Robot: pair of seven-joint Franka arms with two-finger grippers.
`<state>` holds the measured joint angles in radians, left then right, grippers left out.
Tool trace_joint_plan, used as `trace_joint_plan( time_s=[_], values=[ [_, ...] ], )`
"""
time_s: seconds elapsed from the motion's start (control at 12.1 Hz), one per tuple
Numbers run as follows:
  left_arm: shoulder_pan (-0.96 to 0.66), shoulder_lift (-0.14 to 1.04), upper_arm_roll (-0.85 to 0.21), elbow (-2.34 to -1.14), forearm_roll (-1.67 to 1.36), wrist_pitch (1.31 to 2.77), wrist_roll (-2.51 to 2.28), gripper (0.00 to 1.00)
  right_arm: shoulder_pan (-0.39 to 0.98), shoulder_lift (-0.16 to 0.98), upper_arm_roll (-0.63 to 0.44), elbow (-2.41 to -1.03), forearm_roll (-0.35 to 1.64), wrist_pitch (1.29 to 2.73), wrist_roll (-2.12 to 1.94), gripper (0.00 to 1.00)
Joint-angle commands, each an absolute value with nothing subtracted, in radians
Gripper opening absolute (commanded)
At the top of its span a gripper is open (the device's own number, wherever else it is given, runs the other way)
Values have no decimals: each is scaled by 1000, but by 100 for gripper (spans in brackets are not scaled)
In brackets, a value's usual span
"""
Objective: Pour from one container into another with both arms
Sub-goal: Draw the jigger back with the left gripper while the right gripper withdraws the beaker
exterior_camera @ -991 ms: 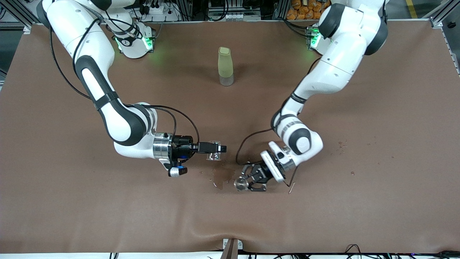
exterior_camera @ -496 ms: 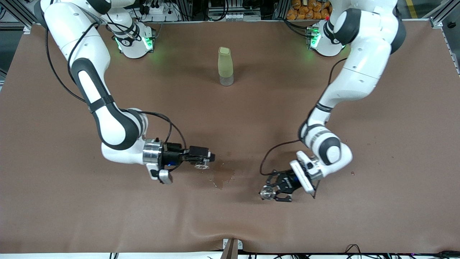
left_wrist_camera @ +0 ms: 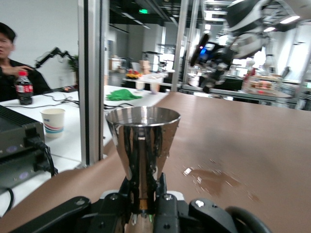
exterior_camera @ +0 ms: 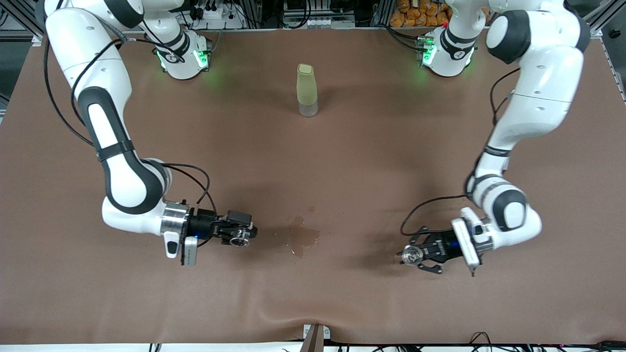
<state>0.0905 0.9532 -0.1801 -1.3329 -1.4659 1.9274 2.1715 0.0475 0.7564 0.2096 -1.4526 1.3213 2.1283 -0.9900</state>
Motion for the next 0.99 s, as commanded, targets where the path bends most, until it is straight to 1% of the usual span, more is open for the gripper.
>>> trace_joint_plan(
  time_s=[0.0,0.41,0.66,0.74,0.91],
  values=[
    [172,905,-189,-1381,-1346,1809,2142,0,6,788,166,-1450,1270,2115,-1139,0],
    [314,902,-190,-1379,-1136,1596,2149,0,-129,879,166,-1460,1229,2105,-1521,0],
    [360,913,-187,-1393,-1091,1494,2221,0,-193,913,166,-1457,1226,2102,-1670,0],
    [382,913,-187,-1417,-1074,1487,2253,0,-210,914,164,-1457,1218,2102,-1707,0],
    [420,917,-189,-1427,-1002,1468,2304,0,-270,914,164,-1453,1169,2102,-1776,0]
  ],
)
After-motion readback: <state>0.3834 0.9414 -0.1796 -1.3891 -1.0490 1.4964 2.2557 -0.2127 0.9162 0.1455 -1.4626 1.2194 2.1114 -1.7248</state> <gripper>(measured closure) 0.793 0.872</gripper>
